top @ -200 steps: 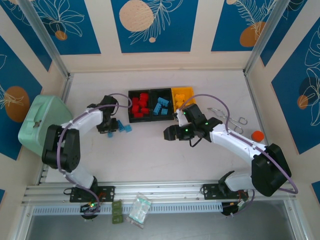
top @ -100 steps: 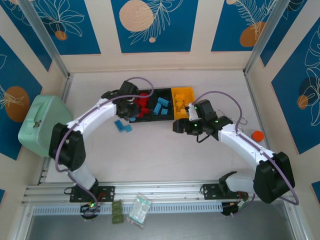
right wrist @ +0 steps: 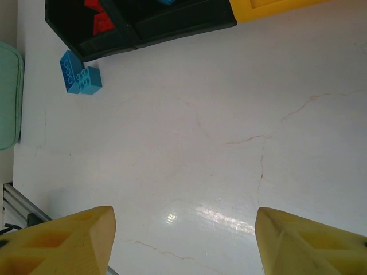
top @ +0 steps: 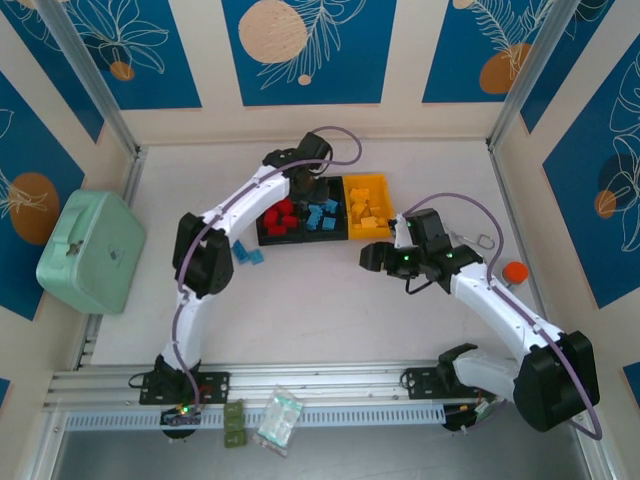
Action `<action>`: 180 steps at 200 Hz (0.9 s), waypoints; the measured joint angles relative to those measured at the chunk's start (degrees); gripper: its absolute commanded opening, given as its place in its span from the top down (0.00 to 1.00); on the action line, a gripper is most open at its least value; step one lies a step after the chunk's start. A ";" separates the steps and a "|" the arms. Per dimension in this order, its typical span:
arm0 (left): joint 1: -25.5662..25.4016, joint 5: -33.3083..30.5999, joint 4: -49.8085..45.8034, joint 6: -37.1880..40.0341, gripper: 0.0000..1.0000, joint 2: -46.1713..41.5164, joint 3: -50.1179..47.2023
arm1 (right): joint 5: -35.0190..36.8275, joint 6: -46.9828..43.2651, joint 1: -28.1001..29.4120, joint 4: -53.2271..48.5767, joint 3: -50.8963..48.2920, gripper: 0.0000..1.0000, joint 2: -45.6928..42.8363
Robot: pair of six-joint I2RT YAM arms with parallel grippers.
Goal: Sort the legos into containers by color
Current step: Place the lego in the container.
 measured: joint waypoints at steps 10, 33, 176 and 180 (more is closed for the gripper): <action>0.00 -0.57 -1.20 0.11 0.81 2.40 3.32 | -0.02 0.00 -0.22 -0.09 -0.26 0.34 -0.15; 0.00 -2.84 -4.35 1.07 0.73 7.19 10.12 | -0.04 0.00 -0.63 -0.17 -0.57 0.34 -0.33; -0.55 -6.38 -5.07 3.04 0.48 -4.55 -4.59 | -1.29 0.17 -0.17 0.55 -0.44 0.34 0.63; -0.52 -6.40 -4.35 3.04 0.48 -6.62 -7.02 | -1.29 0.17 0.04 0.59 -0.39 0.34 0.87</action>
